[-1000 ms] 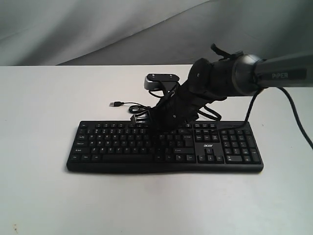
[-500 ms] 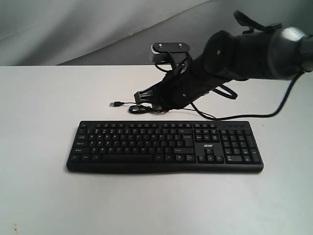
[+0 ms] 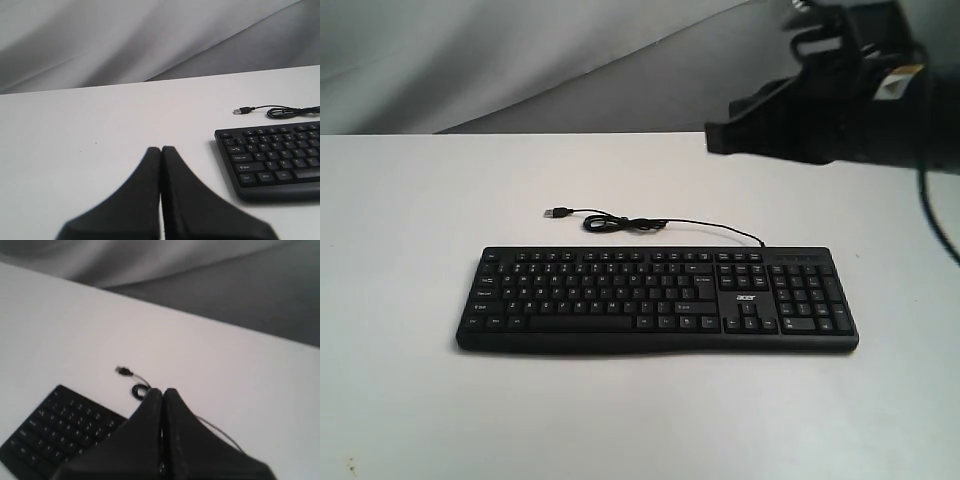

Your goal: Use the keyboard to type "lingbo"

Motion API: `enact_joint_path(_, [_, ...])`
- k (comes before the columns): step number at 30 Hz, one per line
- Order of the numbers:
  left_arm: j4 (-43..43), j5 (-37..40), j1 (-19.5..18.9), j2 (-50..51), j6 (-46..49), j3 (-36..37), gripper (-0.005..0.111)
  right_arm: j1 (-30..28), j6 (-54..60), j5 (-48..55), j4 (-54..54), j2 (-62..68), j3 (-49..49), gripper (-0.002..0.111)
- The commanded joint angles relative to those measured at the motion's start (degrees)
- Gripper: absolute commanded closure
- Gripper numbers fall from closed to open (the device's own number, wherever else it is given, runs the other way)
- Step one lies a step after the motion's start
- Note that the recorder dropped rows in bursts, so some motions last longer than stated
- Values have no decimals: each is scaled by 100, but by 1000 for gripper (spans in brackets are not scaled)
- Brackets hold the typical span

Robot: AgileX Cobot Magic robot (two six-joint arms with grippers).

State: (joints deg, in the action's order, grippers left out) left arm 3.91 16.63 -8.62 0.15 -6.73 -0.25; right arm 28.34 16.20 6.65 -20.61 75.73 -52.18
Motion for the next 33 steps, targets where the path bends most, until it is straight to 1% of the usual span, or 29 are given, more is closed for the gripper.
enact_joint_path(1, [-46,-26,-11,-15,-23,25,106,-43,49,-117,225,-820,40,108])
enact_joint_path(5, [-46,-26,-11,-15,-23,25,106,-43,127,-117,267,-1389,40,108])
enact_joint_path(12, [-46,-26,-11,-15,-23,25,106,-43,913,-117,267,-1907,40,108])
enact_joint_path(15, [-46,-26,-11,-15,-23,25,106,-178,925,-7,357,-2088,40,108])
enact_joint_path(17, [-46,-26,-11,-15,-23,25,106,-453,845,303,282,-2215,40,108])
enact_joint_path(19, [-46,-26,-11,-15,-23,25,106,-925,732,795,4,-2365,87,108])
enact_joint_path(21, [-46,-26,-11,-15,-23,25,106,-1452,735,972,-329,-2570,321,108])
enact_joint_path(25, [-46,-26,-11,-15,-23,25,106,-2327,735,821,-756,-3367,1274,108])
enact_joint_path(29, [-46,-26,-11,-15,-23,25,106,-3006,735,708,-767,-4405,2351,108])
enact_joint_path(33, [-46,-26,-11,-15,-23,25,106,-3555,735,708,-514,-5350,3080,108])
